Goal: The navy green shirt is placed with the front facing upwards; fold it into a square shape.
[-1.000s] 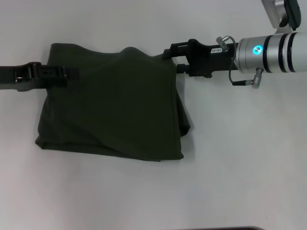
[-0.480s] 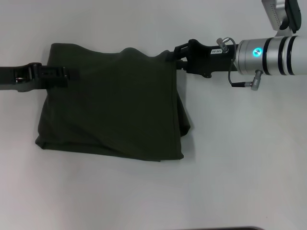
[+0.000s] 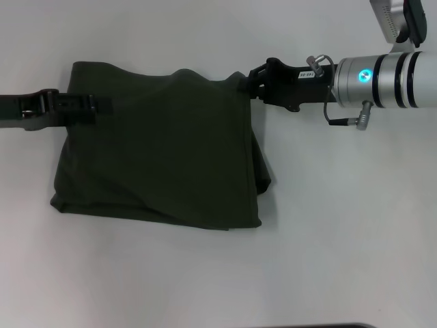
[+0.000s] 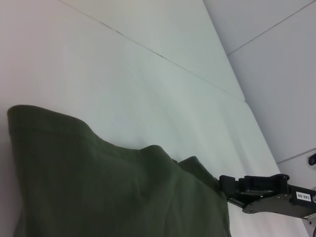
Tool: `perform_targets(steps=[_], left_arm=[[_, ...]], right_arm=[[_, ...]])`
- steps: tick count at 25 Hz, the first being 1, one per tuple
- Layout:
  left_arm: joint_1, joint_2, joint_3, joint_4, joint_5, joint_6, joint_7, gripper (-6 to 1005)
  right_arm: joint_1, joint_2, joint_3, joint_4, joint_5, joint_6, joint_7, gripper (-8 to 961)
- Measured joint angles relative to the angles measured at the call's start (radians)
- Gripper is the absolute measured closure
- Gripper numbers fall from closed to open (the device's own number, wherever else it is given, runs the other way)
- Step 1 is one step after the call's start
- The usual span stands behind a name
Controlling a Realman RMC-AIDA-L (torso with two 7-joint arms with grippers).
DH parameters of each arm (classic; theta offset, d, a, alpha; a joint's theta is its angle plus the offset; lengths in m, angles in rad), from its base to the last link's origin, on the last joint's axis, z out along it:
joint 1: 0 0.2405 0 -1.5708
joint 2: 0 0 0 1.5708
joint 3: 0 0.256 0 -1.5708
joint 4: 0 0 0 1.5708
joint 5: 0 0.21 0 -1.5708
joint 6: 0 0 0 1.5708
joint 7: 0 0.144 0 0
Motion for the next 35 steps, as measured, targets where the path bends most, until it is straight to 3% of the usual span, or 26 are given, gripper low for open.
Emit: perform_targets(steps=[11, 17, 35], left_arm=[[0.0, 0.001, -0.003, -0.014, 0.0, -0.002, 0.012, 340], [0.001, 0.002, -0.004, -0.014, 0.0, -0.002, 0.012, 340], [0.007, 0.0, -0.008, -0.014, 0.0, -0.001, 0.012, 340]], right_arm=[[0.001, -0.001, 0.007, -0.005, 0.01, -0.03, -0.043, 900], [-0.011, -0.005, 0.008, -0.04, 0.048, -0.09, -0.046, 933], [-0.009, -0.002, -0.001, -0.076, 0.17, -0.205, -0.165, 928]])
